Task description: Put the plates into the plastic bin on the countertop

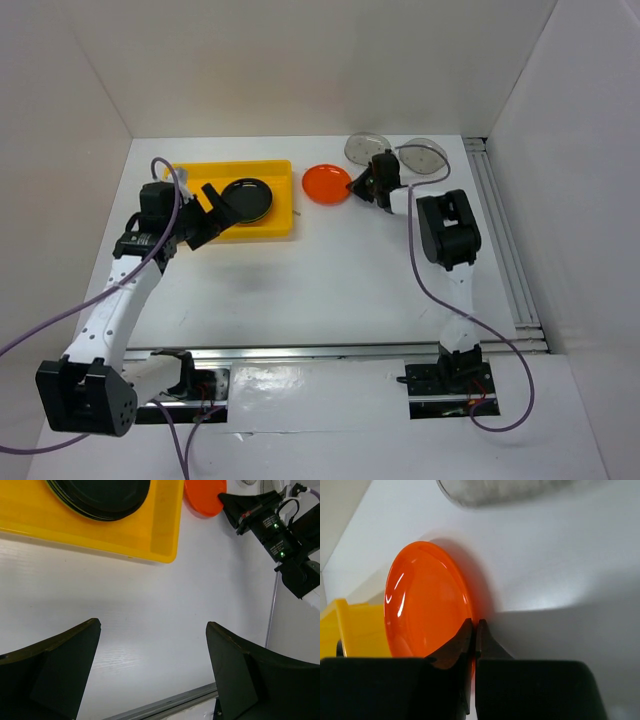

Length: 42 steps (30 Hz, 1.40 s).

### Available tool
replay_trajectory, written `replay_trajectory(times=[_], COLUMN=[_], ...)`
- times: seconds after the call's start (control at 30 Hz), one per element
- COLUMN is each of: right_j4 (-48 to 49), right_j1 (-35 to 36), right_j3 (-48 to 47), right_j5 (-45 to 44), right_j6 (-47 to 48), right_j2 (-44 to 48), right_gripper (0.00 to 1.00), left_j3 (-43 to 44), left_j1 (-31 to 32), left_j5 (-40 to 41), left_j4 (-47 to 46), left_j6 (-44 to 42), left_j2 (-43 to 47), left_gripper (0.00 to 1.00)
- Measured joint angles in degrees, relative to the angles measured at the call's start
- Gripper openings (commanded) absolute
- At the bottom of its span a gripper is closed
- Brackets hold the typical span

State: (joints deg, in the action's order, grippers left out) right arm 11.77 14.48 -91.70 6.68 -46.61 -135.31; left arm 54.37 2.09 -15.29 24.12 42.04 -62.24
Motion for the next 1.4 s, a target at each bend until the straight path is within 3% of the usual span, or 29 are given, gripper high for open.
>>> replay_trajectory(times=[0.17,0.3,0.47,0.53,0.7,0.83,0.87,0.93,0.97,1.03,1.2,1.3,1.4], right_j4=[-1.9,-7.6,-2.1,1.1,4.5,5.6,5.6,4.9,4.9,5.3,4.6,4.5,4.5], right_j1=[1.4,8.1,16.3,15.6,13.9,13.9,13.9,13.2,13.1,13.2,13.5,13.5,13.5], right_j3=[24.9,38.2,49.3,51.8,52.2,52.2,52.2,52.3,52.3,52.3,52.5,55.2,60.5], right_j5=[-6.4,-13.1,-6.1,0.3,10.9,14.7,14.8,14.4,14.4,14.2,9.1,6.1,4.9], right_j6=[-1.8,1.5,6.6,7.7,8.6,8.6,8.9,8.7,8.7,8.2,9.2,9.6,9.7], right_j2=[20.7,40.4,61.4,64.9,63.3,63.3,63.3,63.3,63.3,63.3,64.8,65.6,66.6], right_gripper=[0.0,0.0,0.0,0.0,0.0,0.0,0.0,0.12,0.3,1.0,1.0,1.0,1.0], left_j3=[0.0,-0.6,-0.9,-1.0,-1.7,-2.7,-3.0,-2.9,-2.9,-2.1,6.3,11.1,10.5], left_j1=[3.4,5.9,9.6,11.8,16.5,17.5,17.6,18.2,18.4,18.4,15.1,7.4,-1.0], left_j5=[-3.7,-7.9,-9.6,-9.4,-7.4,-6.4,-6.4,-8.0,-7.8,-7.3,1.2,8.5,13.4], left_j4=[-2.6,-7.1,-11.0,-12.1,-14.2,-15.9,-16.1,-16.7,-16.9,-16.5,-9.0,-7.4,-10.8], left_j6=[-0.3,-0.2,0.0,0.3,0.4,2.0,1.8,1.1,1.1,1.6,2.2,5.9,9.2], left_j2=[-2.2,-3.2,-4.0,-5.0,-7.9,-9.3,-9.4,-9.4,-9.7,-10.5,-14.9,-15.9,-15.9], left_gripper=[1.0,1.0,0.93,0.9,0.88,0.01,0.0,0.0,0.0,0.0,0.0,0.0,0.0])
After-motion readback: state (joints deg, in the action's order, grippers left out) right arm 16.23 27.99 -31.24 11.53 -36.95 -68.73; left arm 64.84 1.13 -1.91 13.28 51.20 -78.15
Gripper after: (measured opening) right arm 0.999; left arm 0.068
